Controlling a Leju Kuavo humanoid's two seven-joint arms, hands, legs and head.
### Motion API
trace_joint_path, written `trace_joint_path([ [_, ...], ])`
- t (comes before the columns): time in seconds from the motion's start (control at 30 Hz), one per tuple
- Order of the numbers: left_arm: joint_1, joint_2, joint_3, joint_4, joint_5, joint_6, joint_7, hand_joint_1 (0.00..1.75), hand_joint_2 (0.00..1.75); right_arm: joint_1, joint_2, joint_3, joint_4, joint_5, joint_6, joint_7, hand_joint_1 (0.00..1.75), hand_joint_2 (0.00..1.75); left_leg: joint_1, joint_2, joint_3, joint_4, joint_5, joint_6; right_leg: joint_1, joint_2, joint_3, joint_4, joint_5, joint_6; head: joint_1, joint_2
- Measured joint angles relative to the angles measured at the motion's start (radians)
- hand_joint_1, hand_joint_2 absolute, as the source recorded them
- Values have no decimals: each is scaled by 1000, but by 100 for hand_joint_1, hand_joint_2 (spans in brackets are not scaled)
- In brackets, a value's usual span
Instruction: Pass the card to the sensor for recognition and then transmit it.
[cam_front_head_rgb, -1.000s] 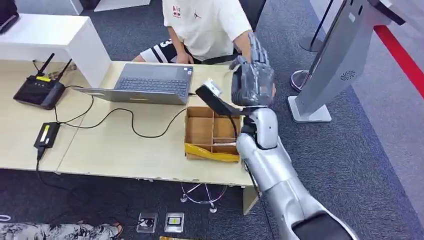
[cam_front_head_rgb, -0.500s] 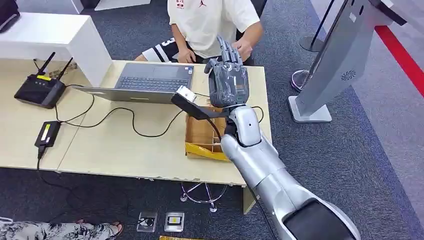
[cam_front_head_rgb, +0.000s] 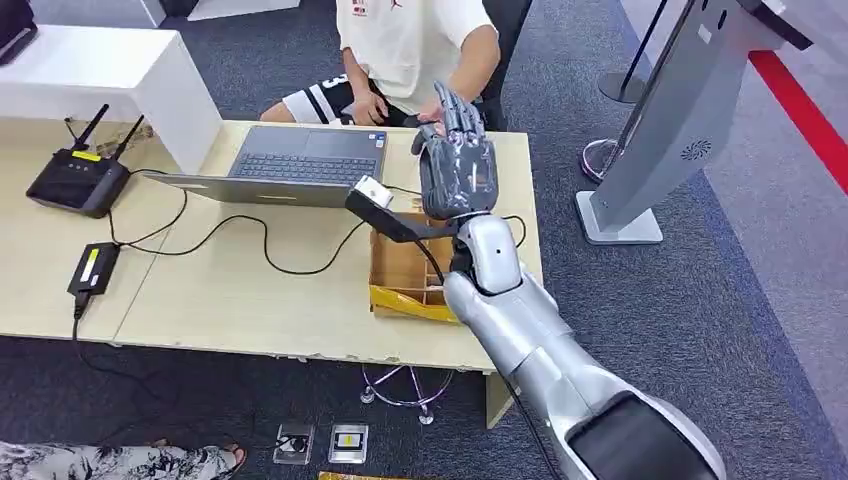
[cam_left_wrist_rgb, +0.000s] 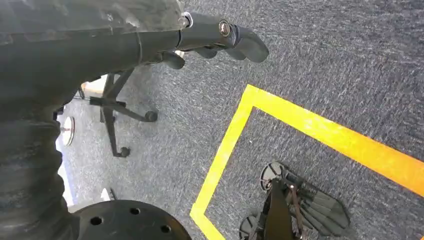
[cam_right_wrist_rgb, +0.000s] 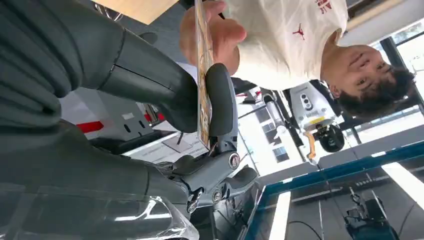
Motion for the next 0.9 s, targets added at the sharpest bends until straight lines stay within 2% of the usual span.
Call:
trace_joint_path([
  [0.73, 0, -1, -3, 0, 3, 26, 41, 0, 175, 0, -20, 32, 11, 9, 2, 26, 175, 175, 0, 1, 0, 0, 0, 0, 0, 1, 0, 0, 0, 0, 0, 0],
  [0.77, 1, -1, -3, 0, 3, 27, 42, 0, 175, -1, -19, 35, 14, 13, 2, 29, 10, 175, 0, 1, 0, 0, 0, 0, 0, 1, 0, 0, 0, 0, 0, 0],
  [0.8, 1, -1, -3, 0, 4, 27, 42, 0, 175, 0, -19, 38, 16, 16, 1, 30, 0, 175, 0, 1, 0, 0, 0, 0, 0, 1, -1, 0, 0, 0, 0, 0],
  [0.9, 0, -3, -3, 0, 6, 29, 43, 0, 175, -1, -19, 40, 19, 19, -3, 38, 0, 175, 0, 1, 0, 0, 0, 0, 0, 1, -1, 0, 0, 0, 0, 0],
])
